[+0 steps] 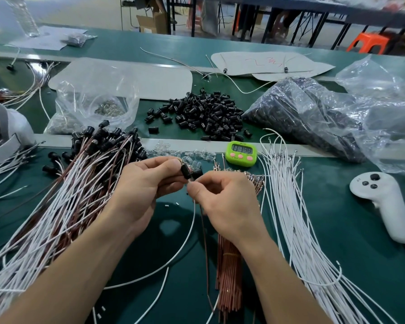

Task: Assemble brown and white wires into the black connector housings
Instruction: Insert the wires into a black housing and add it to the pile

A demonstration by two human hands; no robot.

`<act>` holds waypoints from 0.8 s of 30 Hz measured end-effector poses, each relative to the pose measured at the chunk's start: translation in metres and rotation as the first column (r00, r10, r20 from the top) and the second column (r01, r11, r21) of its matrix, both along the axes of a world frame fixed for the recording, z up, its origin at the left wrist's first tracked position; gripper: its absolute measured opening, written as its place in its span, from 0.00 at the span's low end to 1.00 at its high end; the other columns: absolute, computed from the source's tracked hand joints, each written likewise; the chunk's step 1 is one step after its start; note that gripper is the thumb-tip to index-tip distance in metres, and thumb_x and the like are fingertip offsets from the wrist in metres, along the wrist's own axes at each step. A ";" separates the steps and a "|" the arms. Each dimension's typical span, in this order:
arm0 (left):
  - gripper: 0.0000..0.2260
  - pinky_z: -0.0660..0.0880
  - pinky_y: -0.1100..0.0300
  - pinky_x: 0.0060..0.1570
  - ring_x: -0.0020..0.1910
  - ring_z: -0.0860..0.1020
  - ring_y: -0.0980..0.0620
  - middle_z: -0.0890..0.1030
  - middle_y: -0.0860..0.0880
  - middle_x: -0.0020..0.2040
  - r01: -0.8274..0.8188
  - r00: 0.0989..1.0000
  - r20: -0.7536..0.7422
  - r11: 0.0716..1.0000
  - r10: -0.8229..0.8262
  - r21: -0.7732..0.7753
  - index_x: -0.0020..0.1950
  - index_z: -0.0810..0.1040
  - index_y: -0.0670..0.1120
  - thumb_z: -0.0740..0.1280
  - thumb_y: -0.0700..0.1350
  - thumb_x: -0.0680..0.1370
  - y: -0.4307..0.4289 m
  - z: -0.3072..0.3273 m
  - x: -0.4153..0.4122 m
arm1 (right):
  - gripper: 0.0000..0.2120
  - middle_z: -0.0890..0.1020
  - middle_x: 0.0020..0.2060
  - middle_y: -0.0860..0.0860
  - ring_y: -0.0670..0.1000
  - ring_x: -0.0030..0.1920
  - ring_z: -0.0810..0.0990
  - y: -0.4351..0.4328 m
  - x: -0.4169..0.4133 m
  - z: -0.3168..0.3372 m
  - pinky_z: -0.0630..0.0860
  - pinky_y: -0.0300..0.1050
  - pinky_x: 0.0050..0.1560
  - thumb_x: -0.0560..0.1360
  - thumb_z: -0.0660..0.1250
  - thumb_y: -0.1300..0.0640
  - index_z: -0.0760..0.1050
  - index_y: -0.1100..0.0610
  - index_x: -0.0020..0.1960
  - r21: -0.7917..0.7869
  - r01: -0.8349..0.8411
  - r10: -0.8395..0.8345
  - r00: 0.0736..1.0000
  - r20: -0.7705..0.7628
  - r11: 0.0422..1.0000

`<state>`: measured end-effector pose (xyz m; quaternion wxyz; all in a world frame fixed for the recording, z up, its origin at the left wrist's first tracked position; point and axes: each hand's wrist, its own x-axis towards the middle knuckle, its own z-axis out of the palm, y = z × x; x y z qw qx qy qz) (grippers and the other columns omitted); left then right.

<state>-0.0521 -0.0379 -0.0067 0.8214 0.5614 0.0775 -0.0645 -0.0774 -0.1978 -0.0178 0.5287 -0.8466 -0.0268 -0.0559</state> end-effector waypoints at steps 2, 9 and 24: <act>0.04 0.80 0.65 0.34 0.34 0.85 0.53 0.86 0.45 0.37 0.002 1.000 0.016 1.000 -0.002 0.020 0.36 0.88 0.49 0.75 0.47 0.64 0.000 0.000 0.000 | 0.09 0.83 0.29 0.46 0.46 0.28 0.79 -0.001 0.001 -0.001 0.76 0.44 0.32 0.75 0.75 0.52 0.84 0.51 0.36 0.015 -0.003 0.003 1.000 -0.016 1.000; 0.05 0.80 0.65 0.35 0.36 0.85 0.53 0.87 0.44 0.39 0.017 0.999 0.027 0.999 -0.018 0.032 0.37 0.88 0.49 0.75 0.48 0.63 -0.002 0.001 -0.003 | 0.10 0.83 0.28 0.46 0.45 0.27 0.79 -0.002 0.003 -0.002 0.79 0.48 0.34 0.76 0.74 0.55 0.83 0.53 0.36 0.087 -0.017 0.018 1.000 -0.018 0.996; 0.07 0.81 0.64 0.36 0.35 0.85 0.53 0.87 0.45 0.40 0.049 0.999 0.018 0.998 -0.048 -0.031 0.40 0.88 0.49 0.75 0.45 0.63 -0.003 0.001 -0.005 | 0.11 0.84 0.30 0.52 0.44 0.26 0.77 -0.004 0.008 -0.005 0.74 0.38 0.31 0.78 0.73 0.62 0.84 0.55 0.37 0.249 -0.080 0.088 0.996 -0.024 0.965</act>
